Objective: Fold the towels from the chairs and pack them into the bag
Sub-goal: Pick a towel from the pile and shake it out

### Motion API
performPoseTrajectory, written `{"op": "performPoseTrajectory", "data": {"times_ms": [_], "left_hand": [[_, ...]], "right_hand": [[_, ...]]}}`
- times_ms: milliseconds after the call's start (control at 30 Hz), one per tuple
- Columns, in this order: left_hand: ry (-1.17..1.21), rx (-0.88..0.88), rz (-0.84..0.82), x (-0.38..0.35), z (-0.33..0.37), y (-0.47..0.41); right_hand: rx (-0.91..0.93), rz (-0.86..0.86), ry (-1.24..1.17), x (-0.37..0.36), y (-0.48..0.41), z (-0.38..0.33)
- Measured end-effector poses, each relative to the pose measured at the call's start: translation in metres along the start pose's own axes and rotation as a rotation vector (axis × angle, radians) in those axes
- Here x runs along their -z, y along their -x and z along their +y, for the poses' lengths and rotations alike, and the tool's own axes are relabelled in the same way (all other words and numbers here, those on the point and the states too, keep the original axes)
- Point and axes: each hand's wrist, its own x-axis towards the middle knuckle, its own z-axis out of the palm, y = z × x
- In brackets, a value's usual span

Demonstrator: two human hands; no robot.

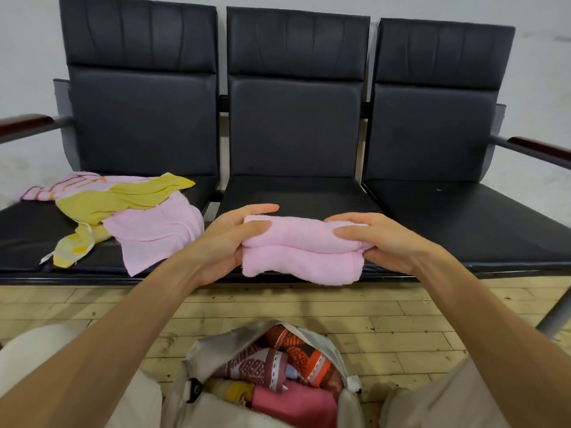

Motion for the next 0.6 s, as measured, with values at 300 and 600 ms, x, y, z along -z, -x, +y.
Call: {"op": "performPoseTrajectory", "data": {"times_ms": [300,600], "left_hand": [[-0.181,-0.018,-0.103,0.0069,0.0006,0.004],[-0.638,-0.004,-0.306,0.0017,-0.0062,-0.0004]], "right_hand": [[-0.169,-0.24,0.281,0.0032,0.0056,-0.0012],[0.156,-0.116,0.565,-0.0039,0.0048,0.0019]]}}
